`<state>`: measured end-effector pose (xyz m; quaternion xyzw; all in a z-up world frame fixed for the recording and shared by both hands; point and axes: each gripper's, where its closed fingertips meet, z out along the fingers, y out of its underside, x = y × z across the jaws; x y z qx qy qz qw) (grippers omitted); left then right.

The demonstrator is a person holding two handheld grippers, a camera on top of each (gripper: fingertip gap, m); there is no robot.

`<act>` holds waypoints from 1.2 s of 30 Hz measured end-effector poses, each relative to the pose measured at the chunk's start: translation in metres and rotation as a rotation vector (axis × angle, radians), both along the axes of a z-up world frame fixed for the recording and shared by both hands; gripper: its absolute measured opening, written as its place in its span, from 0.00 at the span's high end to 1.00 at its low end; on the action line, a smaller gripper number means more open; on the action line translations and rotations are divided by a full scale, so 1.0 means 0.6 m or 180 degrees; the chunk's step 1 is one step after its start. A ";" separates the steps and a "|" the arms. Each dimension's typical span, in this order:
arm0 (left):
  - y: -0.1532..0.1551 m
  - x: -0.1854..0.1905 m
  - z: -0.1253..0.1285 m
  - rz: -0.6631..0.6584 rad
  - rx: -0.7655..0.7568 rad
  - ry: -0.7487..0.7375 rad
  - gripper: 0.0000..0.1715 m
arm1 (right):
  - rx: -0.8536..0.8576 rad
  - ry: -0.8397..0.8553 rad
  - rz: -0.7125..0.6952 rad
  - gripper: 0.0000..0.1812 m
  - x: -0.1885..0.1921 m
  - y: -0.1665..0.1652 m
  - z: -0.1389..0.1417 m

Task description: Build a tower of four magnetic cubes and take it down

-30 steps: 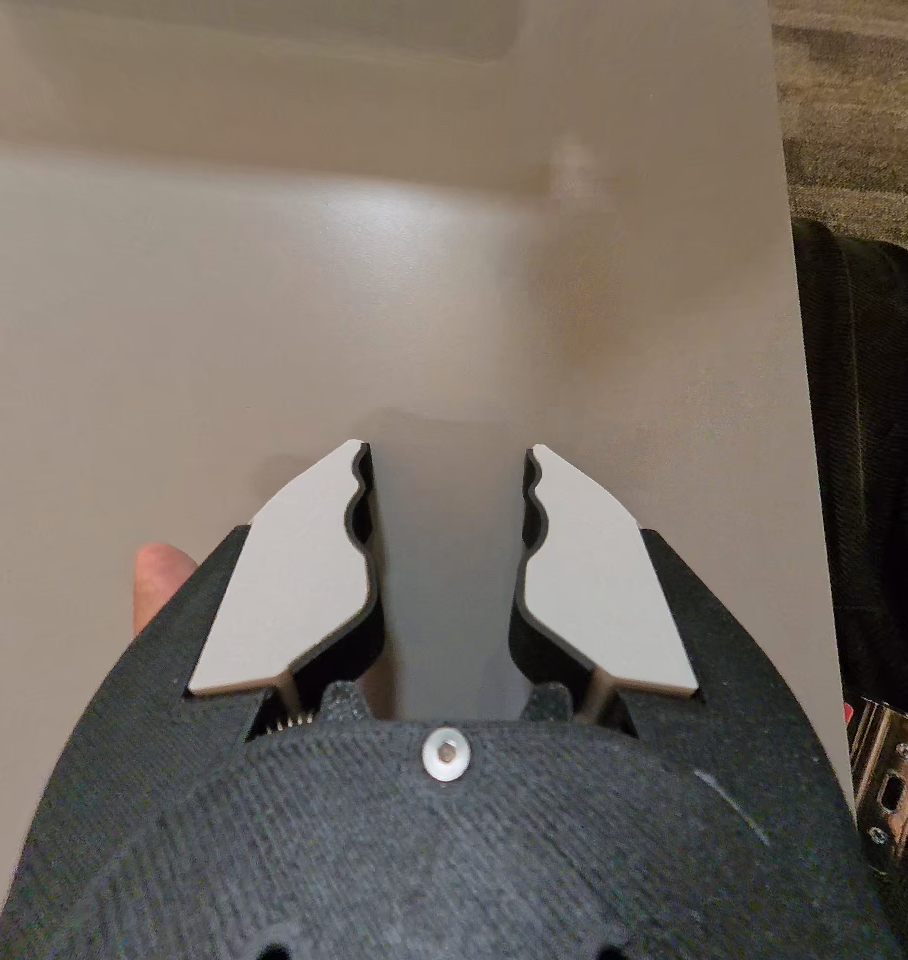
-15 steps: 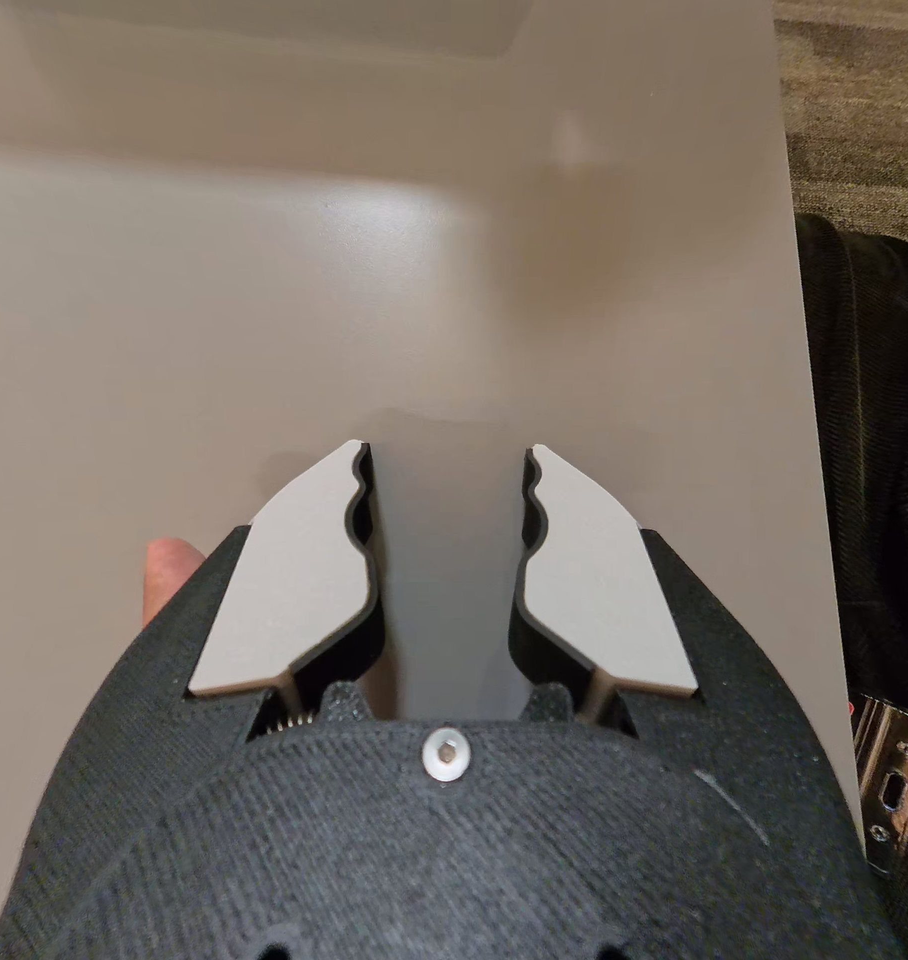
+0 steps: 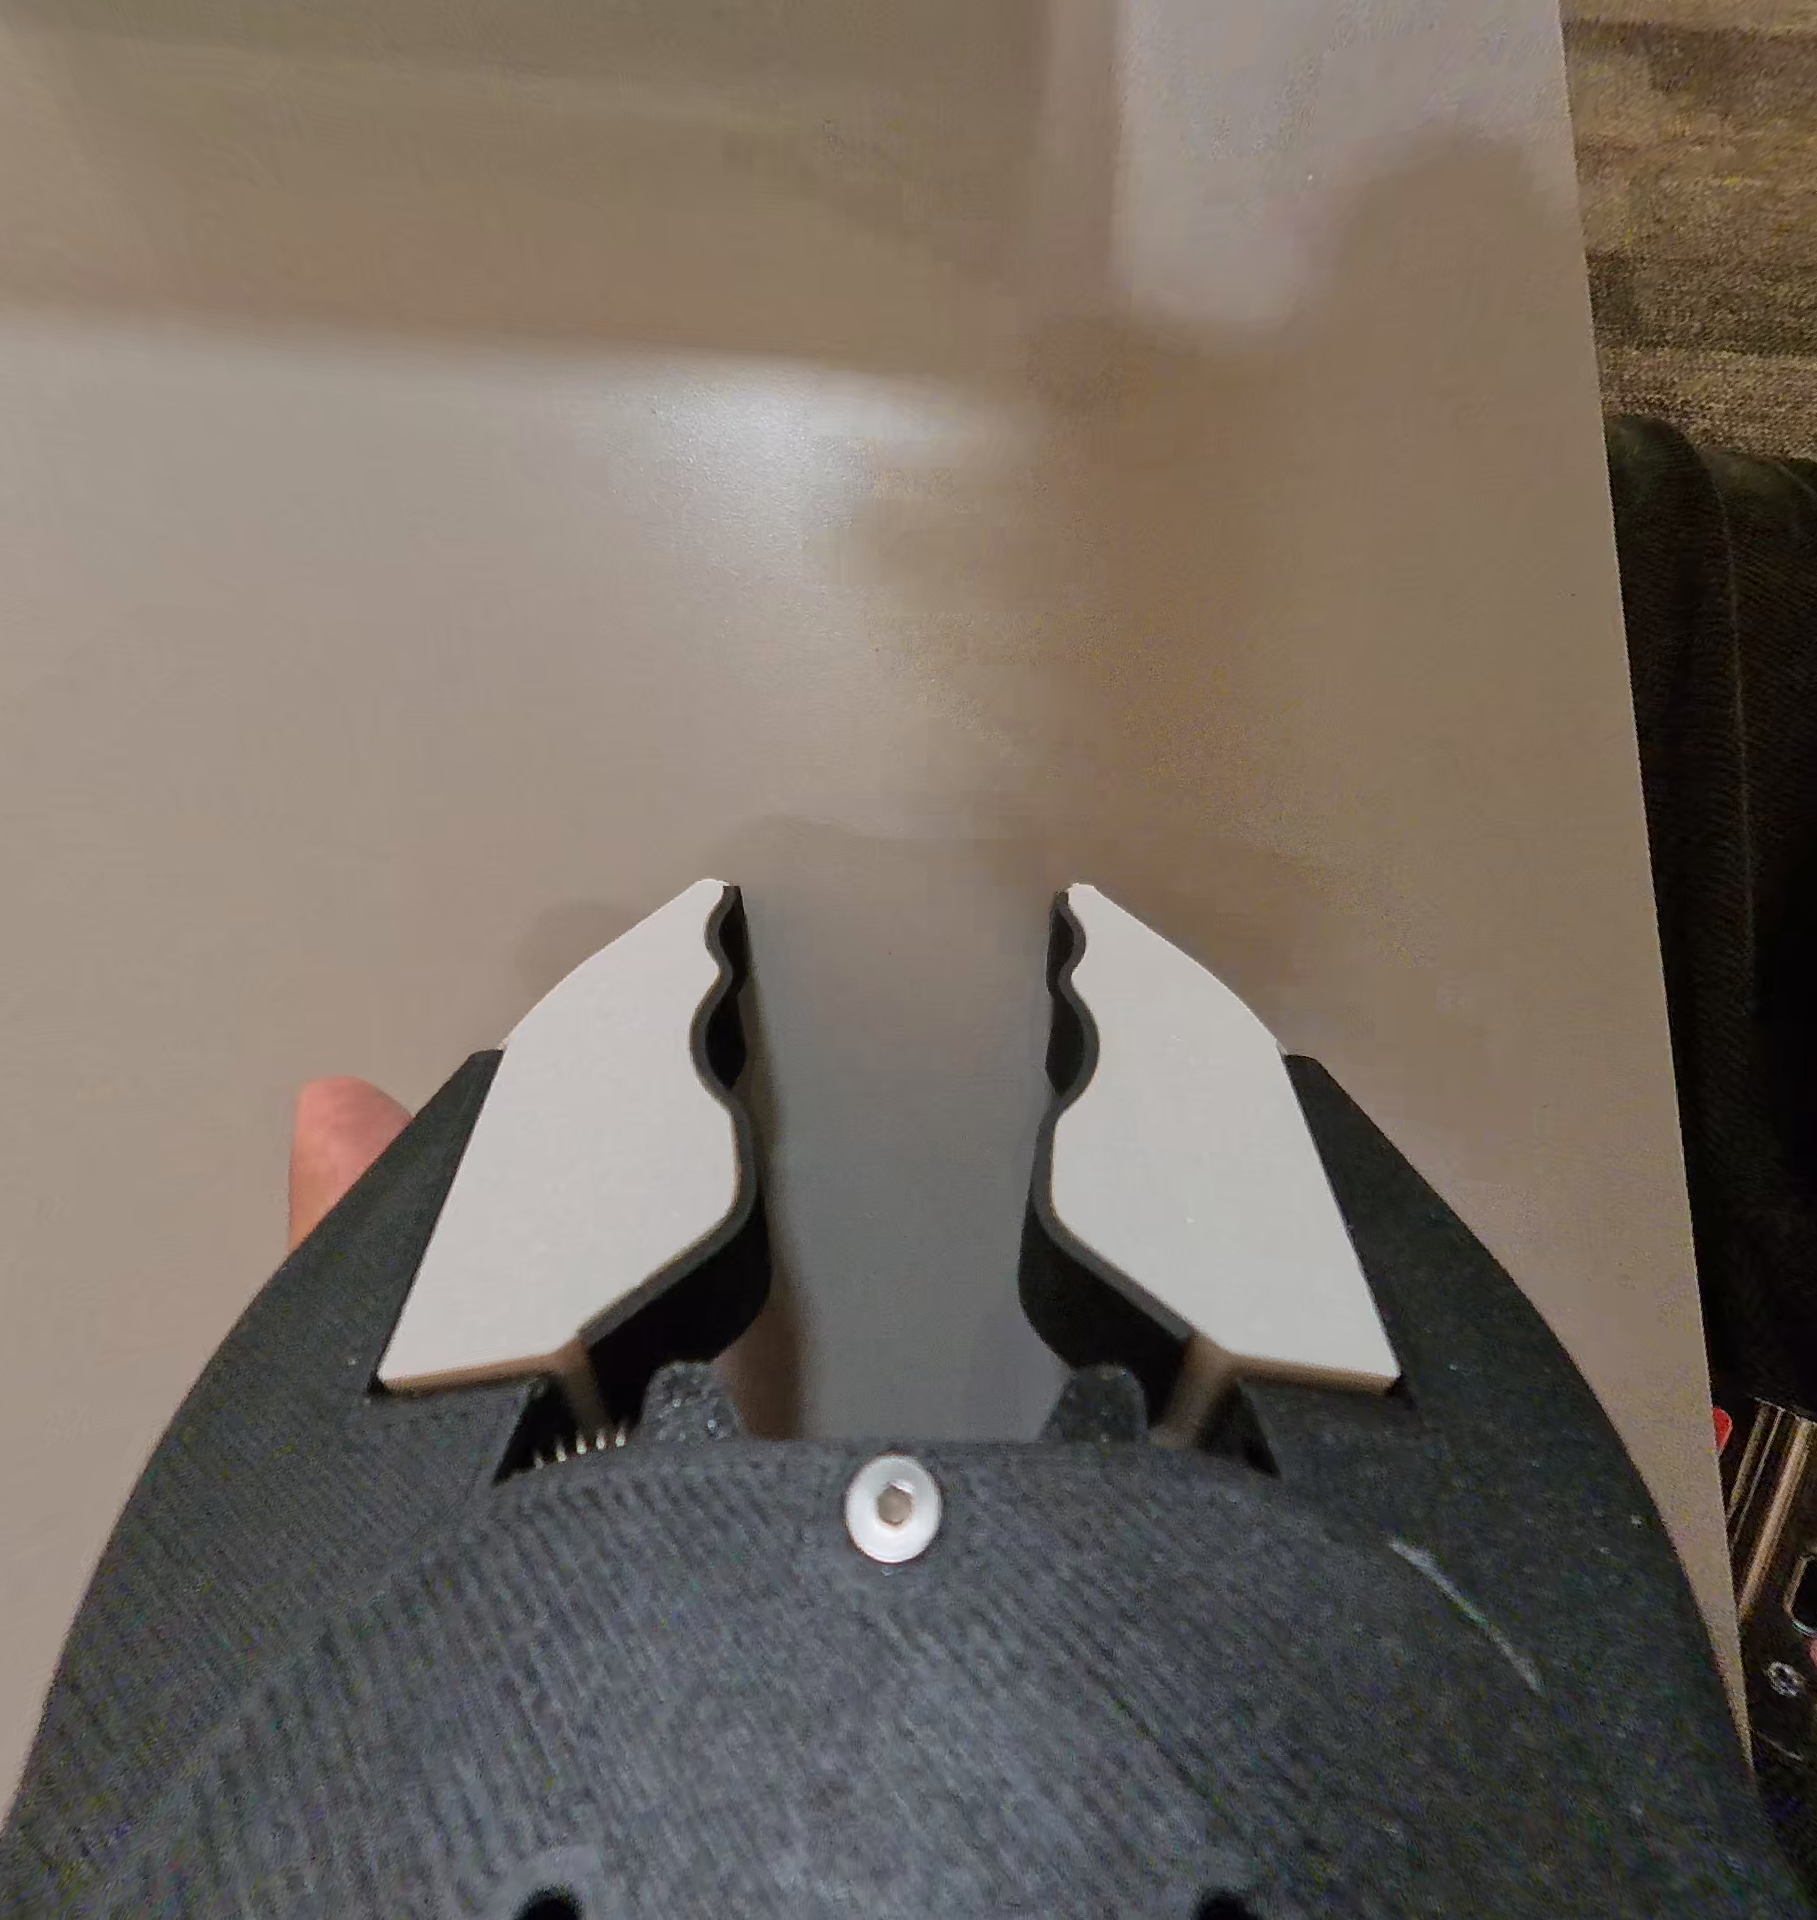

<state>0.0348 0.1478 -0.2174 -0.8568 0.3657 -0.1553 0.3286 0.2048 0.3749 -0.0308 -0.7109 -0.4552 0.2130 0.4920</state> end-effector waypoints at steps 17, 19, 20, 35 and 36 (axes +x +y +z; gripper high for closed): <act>-0.010 -0.058 0.084 0.1264 0.0748 0.0097 0.83 | -0.0231 0.0940 0.0917 1.00 -0.223 -0.229 -0.034; -0.031 -0.069 0.124 0.1561 0.0973 -0.0338 0.88 | -0.0168 0.0176 0.1053 1.00 -0.239 -0.254 -0.101; -0.042 -0.068 0.146 0.1627 0.1106 -0.0726 0.90 | -0.0109 -0.0153 0.1071 1.00 -0.244 -0.263 -0.132; -0.056 -0.148 0.170 0.2549 0.1614 -0.1115 1.00 | -0.0487 0.0482 0.0972 1.00 -0.307 -0.332 -0.159; -0.055 -0.149 0.170 0.2584 0.1636 -0.1124 0.99 | -0.0344 0.0537 0.0950 1.00 -0.305 -0.326 -0.152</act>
